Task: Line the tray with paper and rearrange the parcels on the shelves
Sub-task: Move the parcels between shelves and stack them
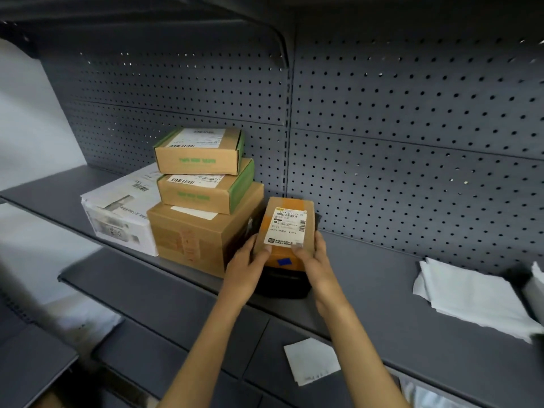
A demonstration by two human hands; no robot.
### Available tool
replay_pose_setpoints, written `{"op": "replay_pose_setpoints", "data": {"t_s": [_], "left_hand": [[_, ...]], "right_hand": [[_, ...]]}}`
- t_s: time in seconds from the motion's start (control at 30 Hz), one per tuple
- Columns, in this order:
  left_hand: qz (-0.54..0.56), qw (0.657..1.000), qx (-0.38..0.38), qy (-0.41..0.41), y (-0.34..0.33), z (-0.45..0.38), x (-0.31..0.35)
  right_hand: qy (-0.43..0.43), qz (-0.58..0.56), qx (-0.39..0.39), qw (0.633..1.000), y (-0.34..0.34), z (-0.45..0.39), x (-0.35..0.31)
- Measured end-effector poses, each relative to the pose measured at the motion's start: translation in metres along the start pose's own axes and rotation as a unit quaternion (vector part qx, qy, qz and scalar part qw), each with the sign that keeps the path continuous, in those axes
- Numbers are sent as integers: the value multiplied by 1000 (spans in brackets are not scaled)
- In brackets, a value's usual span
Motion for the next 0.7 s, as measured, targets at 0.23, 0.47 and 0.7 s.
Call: {"op": "replay_pose_setpoints", "data": {"t_s": [0.23,0.47,0.7], "left_hand": [[9,1000,-18,13,0,9,6],[89,995,-14,-38,1,25,24],[188,975,-41,-113,-13,61,50]], "right_hand": [[-12,-15,28,999,-8,19,-10],[11,-14,52,998,-2,45,-38],[45,-34,122,991,20,101,-60]]}}
Point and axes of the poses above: each hand's wrist, its own z-axis away from the middle knuckle, its own y-axis out of the back of the hand, x = y × z, the point moved 1 cm from there along -z, towards the middle knuckle, and after that the axes turned 5 degrees about -y, right-handed, at the moved point
